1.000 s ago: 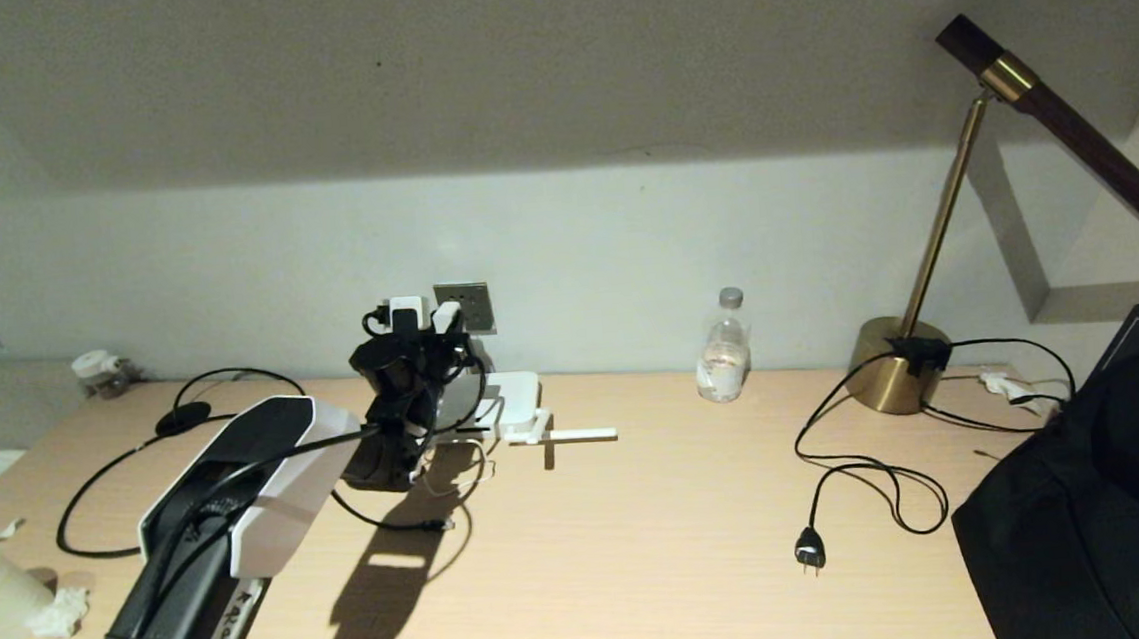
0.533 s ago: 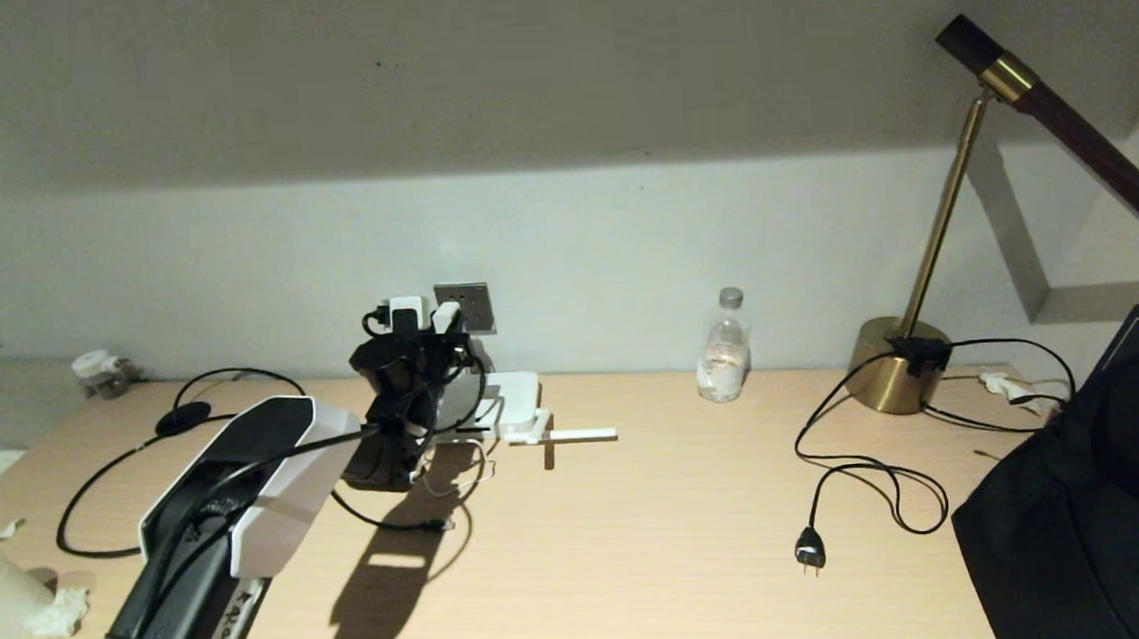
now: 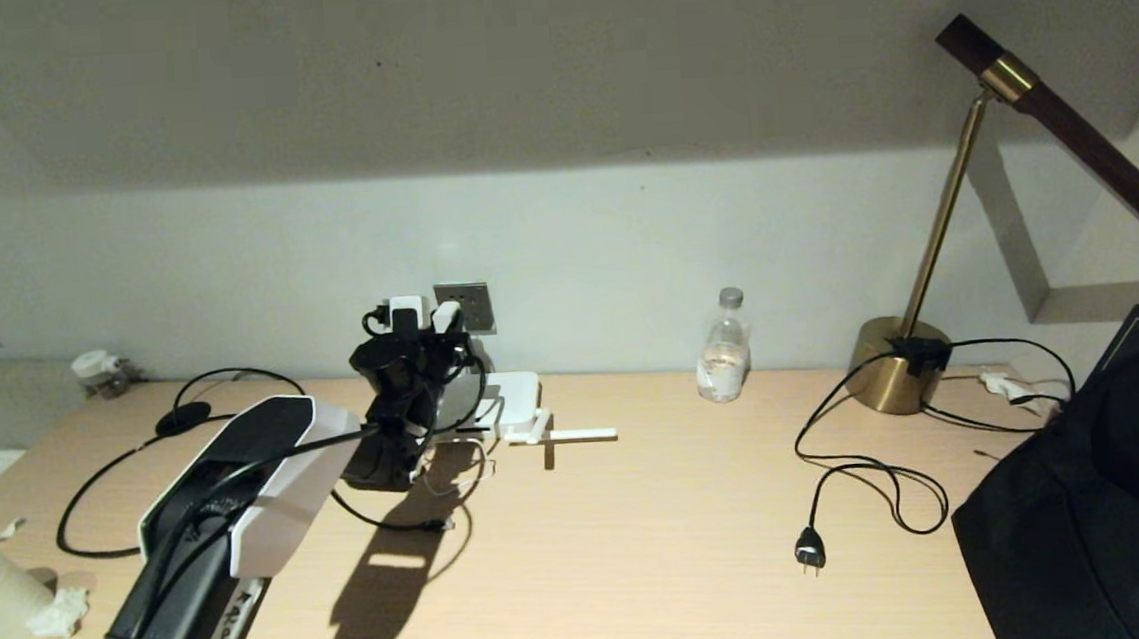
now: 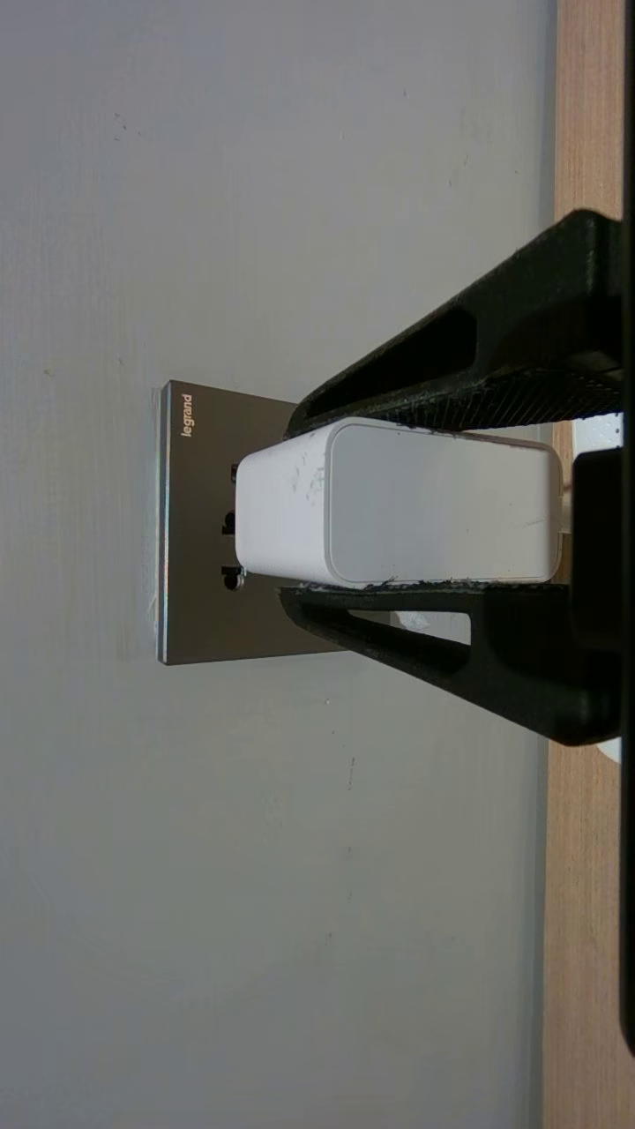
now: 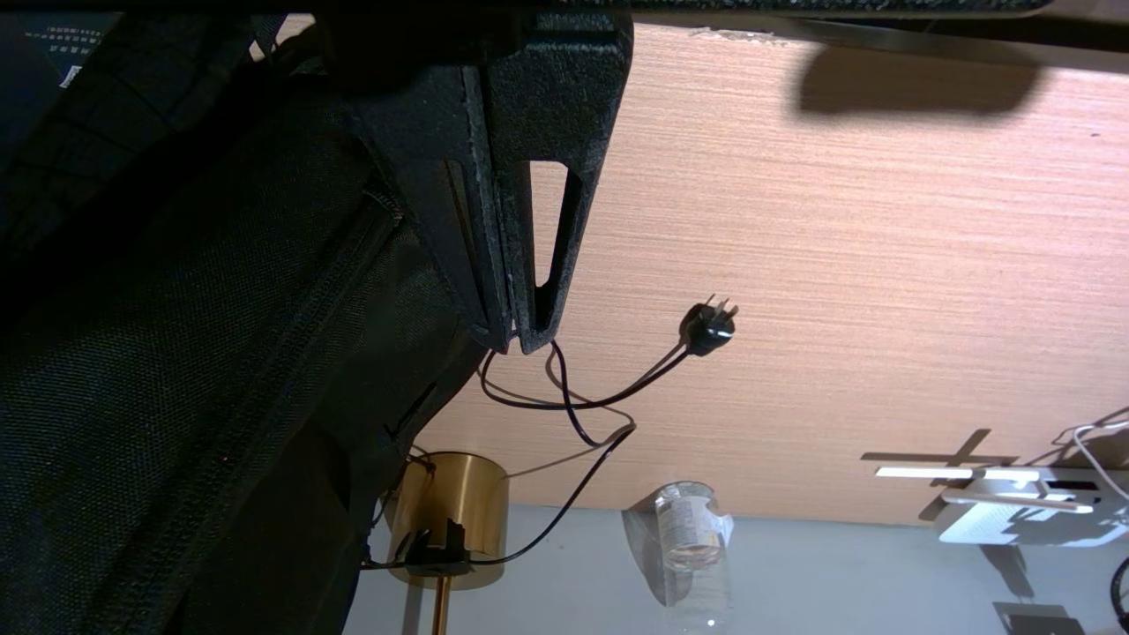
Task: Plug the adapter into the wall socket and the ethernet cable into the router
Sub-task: Plug plug into socket
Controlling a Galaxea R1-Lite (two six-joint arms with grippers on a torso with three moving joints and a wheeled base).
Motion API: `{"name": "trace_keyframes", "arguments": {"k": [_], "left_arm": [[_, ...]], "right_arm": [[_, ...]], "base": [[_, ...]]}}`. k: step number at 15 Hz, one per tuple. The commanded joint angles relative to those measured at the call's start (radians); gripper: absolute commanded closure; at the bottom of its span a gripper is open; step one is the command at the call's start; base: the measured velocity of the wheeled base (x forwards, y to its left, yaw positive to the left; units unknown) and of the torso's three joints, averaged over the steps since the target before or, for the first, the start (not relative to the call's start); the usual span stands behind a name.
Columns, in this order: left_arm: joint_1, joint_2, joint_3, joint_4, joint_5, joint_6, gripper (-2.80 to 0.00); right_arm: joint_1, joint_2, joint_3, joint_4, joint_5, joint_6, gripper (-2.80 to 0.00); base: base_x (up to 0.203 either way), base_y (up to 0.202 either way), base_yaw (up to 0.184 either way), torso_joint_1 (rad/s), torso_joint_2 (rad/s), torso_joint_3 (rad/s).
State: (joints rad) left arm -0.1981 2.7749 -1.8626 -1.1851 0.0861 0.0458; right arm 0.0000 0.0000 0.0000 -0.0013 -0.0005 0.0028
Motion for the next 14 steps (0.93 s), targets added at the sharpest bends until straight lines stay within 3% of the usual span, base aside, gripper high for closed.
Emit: {"name": "trace_keyframes", "arguments": {"k": [1, 14], "left_arm": [[0.0, -0.001, 0.0, -0.007, 0.001, 0.0, 0.0], [-0.001, -0.003, 0.005, -0.007, 0.003, 0.0, 0.0]], "right_arm": [[0.0, 0.002, 0.0, 0.0, -0.001, 0.0, 0.0], [0.0, 0.002, 0.0, 0.0, 0.0, 0.0, 0.0]], "base": [[0.0, 0.0, 0.0, 0.0, 0.0, 0.0], [0.0, 0.0, 0.0, 0.0, 0.0, 0.0]]}}
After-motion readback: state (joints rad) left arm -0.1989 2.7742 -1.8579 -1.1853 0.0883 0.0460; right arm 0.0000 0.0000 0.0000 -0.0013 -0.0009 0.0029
